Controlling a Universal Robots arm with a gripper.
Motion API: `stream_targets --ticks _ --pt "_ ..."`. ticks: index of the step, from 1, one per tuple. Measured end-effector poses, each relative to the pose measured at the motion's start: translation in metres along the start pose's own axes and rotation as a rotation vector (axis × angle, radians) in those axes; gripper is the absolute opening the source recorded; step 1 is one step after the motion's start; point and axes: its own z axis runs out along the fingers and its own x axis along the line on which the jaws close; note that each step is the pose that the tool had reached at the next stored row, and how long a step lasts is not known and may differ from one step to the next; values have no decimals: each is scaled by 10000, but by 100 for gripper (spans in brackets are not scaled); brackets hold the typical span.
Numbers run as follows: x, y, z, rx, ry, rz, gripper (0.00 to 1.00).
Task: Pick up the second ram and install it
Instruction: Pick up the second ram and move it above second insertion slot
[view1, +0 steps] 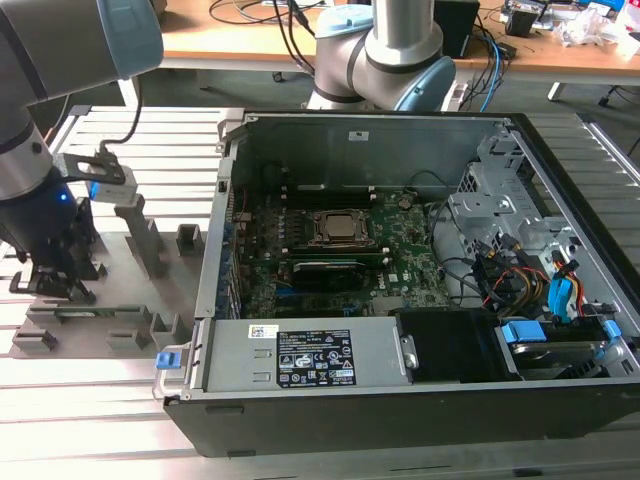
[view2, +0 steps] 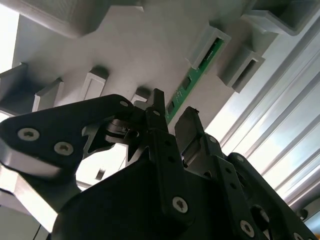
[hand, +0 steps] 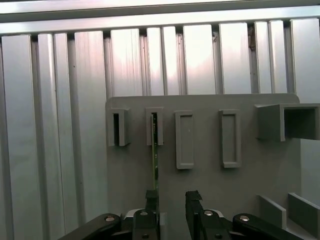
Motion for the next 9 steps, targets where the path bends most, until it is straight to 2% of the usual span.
stream_targets --ticks 7,9 --pt "3 -1 57 -1 1 -10 36" --pt "31 -2 73 1 0 -19 36"
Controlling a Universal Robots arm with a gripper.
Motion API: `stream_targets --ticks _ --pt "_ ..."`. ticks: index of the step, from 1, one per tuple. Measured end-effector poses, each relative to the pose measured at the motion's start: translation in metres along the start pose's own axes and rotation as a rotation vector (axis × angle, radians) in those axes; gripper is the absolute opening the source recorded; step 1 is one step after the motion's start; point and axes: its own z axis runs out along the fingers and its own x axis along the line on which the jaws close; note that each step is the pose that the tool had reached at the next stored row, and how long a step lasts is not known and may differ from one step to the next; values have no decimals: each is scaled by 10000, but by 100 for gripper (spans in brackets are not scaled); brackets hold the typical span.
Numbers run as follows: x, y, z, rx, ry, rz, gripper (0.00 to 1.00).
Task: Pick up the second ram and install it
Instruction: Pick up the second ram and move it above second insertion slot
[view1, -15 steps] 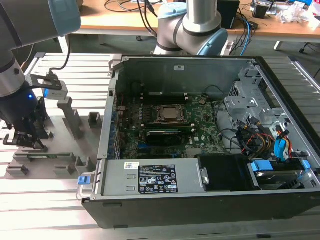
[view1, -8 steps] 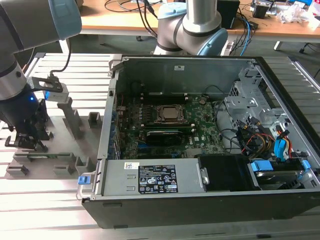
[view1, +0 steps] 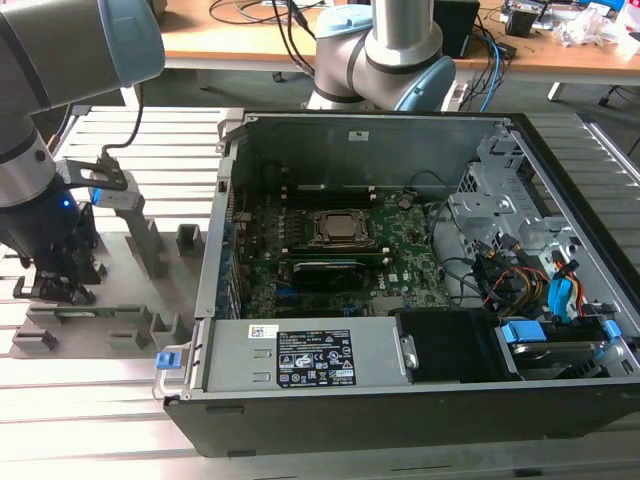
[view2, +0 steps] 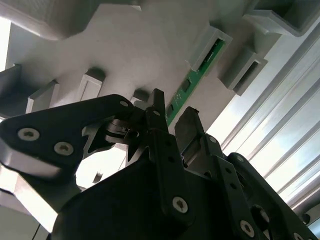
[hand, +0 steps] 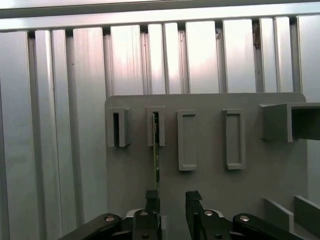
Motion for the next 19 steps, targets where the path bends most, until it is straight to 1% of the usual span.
stream_targets --ticks 1,2,3,5,7,9,10,15,18,19 --pt "18 -1 6 -1 1 -5 36" --pt "71 -2 33 0 1 -34 36" --pt "93 -4 59 0 -1 -57 36" --pt "114 -5 87 0 -8 -75 36" --pt "147 -8 140 -1 -29 -88 36" --pt "158 -9 221 -4 -88 -90 36" --pt "159 -9 239 -6 -98 -91 36" --pt "159 -9 246 -6 -110 -91 35" --pt "159 -9 246 -6 -110 -90 16" --pt "159 -9 246 -6 -110 -91 13"
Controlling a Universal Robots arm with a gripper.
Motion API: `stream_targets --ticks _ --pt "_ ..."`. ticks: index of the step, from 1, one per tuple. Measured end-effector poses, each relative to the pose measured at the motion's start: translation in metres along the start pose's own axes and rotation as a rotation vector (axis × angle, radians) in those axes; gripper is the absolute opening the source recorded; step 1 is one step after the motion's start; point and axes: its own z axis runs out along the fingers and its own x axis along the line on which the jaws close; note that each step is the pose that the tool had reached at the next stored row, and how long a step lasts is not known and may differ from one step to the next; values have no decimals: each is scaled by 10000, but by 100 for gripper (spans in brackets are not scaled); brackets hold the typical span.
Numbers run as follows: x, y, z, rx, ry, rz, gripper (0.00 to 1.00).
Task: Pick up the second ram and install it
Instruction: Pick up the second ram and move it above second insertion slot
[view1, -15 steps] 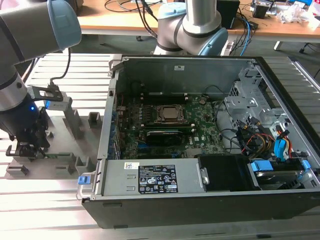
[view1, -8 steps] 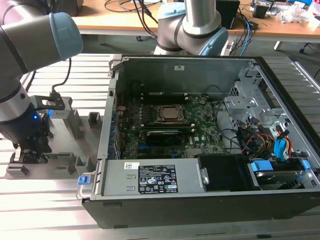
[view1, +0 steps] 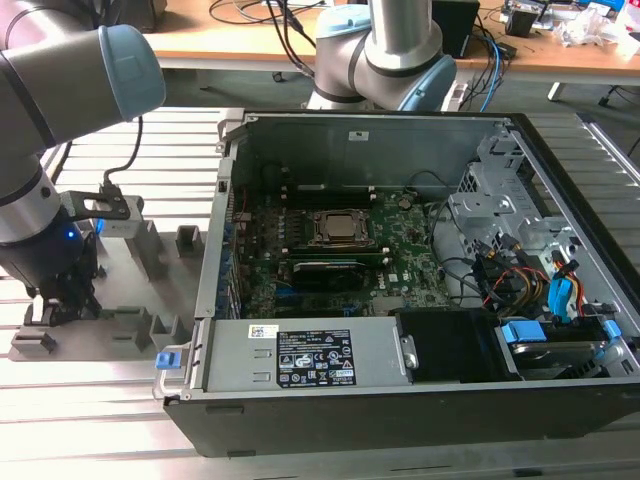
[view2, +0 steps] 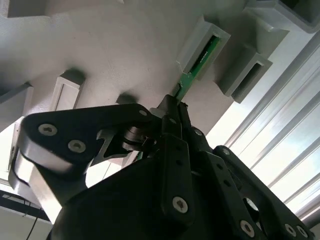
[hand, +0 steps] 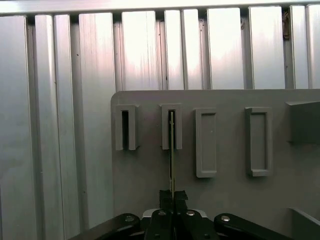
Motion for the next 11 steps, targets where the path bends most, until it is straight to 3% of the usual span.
stream_targets --ticks 11 --pt "0 0 0 0 -2 0 13"
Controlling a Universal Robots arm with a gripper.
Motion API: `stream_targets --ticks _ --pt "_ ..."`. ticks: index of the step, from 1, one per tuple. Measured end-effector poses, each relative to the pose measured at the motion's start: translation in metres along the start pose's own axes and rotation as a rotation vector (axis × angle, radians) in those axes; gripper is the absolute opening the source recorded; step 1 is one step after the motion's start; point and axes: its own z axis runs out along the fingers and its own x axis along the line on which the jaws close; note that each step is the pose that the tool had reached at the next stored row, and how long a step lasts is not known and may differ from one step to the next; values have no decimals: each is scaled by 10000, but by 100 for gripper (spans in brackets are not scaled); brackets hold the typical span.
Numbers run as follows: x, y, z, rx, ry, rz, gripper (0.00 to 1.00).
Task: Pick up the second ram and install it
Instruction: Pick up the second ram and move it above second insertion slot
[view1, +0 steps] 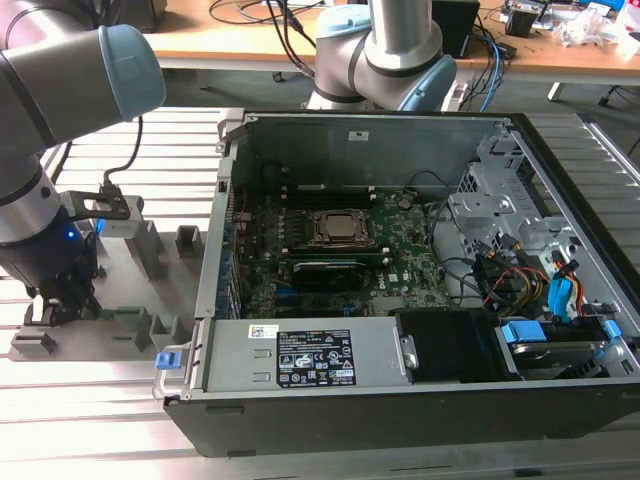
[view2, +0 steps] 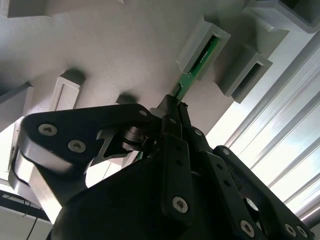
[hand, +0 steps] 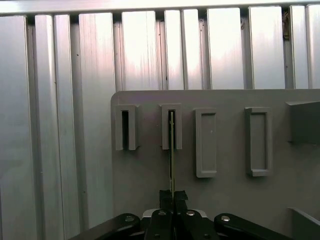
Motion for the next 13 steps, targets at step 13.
stream_targets --ticks 13 --pt "-1 2 -215 1 -2 0 13"
